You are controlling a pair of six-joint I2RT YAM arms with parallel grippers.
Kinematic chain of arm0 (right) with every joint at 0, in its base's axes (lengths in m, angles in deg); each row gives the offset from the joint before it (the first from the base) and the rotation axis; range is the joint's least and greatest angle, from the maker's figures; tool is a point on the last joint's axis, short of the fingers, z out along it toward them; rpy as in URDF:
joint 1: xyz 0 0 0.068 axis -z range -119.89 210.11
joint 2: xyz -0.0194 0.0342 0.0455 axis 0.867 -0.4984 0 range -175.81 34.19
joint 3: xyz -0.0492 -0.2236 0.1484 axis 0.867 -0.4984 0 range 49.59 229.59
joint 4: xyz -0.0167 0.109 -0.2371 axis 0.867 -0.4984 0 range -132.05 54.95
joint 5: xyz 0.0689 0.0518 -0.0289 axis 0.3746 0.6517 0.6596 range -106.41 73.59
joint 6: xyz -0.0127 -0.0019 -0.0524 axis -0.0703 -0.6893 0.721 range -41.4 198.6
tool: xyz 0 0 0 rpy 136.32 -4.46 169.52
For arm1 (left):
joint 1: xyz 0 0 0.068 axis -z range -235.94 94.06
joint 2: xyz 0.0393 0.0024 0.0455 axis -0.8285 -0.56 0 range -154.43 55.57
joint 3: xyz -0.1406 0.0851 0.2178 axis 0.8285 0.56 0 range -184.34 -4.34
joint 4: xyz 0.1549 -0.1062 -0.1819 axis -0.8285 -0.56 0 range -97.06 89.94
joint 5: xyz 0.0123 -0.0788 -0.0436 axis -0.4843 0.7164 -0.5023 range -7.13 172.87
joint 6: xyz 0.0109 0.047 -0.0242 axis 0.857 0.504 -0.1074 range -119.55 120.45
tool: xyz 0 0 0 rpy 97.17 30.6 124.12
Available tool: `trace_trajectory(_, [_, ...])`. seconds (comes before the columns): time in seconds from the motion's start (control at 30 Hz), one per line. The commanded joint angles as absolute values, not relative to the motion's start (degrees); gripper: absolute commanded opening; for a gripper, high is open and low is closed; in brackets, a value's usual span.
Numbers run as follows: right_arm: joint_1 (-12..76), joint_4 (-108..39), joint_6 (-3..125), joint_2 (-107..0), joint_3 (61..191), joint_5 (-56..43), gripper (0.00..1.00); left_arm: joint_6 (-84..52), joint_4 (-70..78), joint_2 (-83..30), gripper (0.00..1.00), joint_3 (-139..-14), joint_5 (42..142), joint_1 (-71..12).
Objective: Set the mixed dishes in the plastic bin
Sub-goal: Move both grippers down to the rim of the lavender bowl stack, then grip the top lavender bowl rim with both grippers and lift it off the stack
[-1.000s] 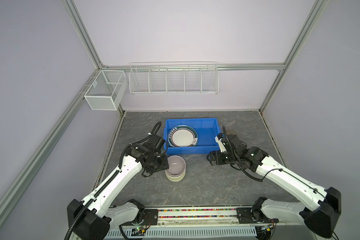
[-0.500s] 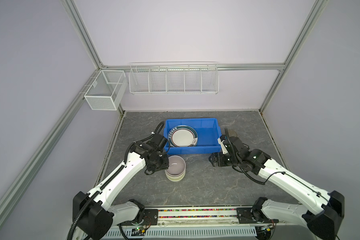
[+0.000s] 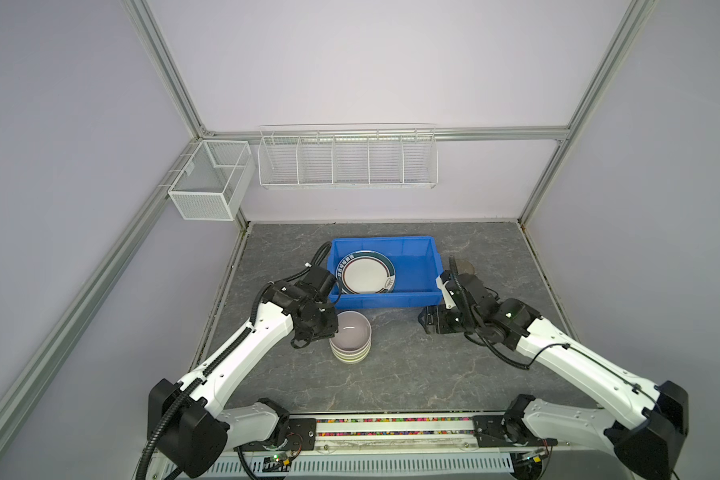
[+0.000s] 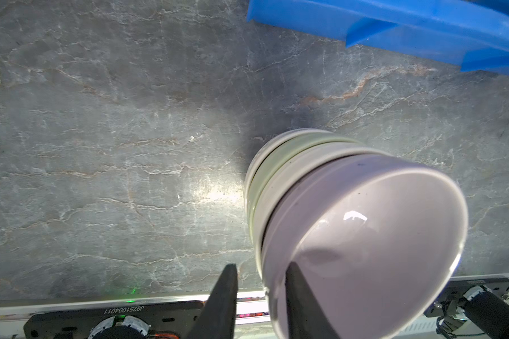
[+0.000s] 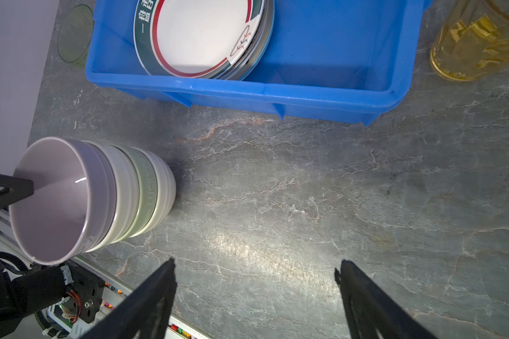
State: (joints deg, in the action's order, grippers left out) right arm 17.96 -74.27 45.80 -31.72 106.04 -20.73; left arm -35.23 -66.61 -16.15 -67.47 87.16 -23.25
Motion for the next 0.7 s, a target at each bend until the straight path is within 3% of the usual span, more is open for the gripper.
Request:
trace_trajectory(0.0, [17.64,-74.59,45.32,-32.55,105.05,-21.25,0.88,-34.97,-67.44,-17.00,0.27,-68.98,86.36,-22.81])
trace_trajectory(0.67, [17.61,-74.45,45.88,-33.74,105.97,-20.72,0.88,-34.06,-67.06,-19.89,0.05,-71.53,87.26,-22.10])
